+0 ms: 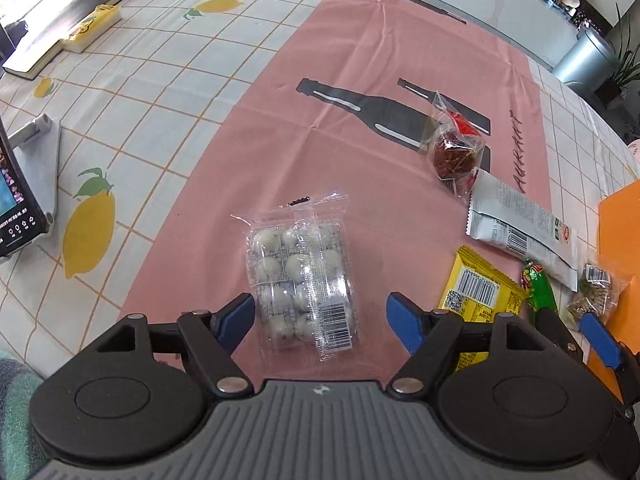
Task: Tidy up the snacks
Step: 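Grasp the green sausage with the right tool while the left tool grasps the clear ball pack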
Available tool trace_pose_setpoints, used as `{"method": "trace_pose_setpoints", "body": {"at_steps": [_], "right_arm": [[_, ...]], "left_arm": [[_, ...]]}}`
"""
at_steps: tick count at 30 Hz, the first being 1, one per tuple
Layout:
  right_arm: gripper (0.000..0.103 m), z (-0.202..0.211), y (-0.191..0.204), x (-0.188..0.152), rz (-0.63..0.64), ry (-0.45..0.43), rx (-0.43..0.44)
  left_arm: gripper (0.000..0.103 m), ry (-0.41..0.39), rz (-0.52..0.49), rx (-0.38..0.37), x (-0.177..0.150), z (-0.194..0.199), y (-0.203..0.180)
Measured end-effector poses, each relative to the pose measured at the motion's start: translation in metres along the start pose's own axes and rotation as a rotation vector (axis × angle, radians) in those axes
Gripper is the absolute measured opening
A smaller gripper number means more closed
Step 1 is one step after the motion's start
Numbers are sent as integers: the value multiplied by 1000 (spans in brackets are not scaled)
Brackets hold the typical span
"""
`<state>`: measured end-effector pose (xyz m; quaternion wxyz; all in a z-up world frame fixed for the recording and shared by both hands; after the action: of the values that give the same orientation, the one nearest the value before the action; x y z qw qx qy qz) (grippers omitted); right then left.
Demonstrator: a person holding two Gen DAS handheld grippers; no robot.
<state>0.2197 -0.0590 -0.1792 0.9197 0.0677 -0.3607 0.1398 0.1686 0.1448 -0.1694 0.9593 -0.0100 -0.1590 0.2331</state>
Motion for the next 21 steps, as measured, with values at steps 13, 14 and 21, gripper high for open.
{"method": "trace_pose_setpoints", "body": {"at_steps": [13,14,21], "right_arm": [[22,0,-1,-11,-79,56,84],[21,1,-2,-11,-95,64,99],[19,1,-4,-13,-158,94,167]], "left_arm": [[77,-7,-223,-124,9,-8,-18],[77,-5,-251,-133,8,-9,-21],[77,-9,-419,-134,9,-9,-38]]}}
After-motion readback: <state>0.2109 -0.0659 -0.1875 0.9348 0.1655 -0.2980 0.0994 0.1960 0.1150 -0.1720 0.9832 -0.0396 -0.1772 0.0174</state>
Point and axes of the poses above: each gripper's, at about its wrist camera, not at the fingertips, and z roughly against the way its jaws point, y to its left, x to its top, the point moved 2 cm from there along -z, roughly the way its jaws point, and after that the axes turned 5 degrees about -z, right-handed, at the moved point
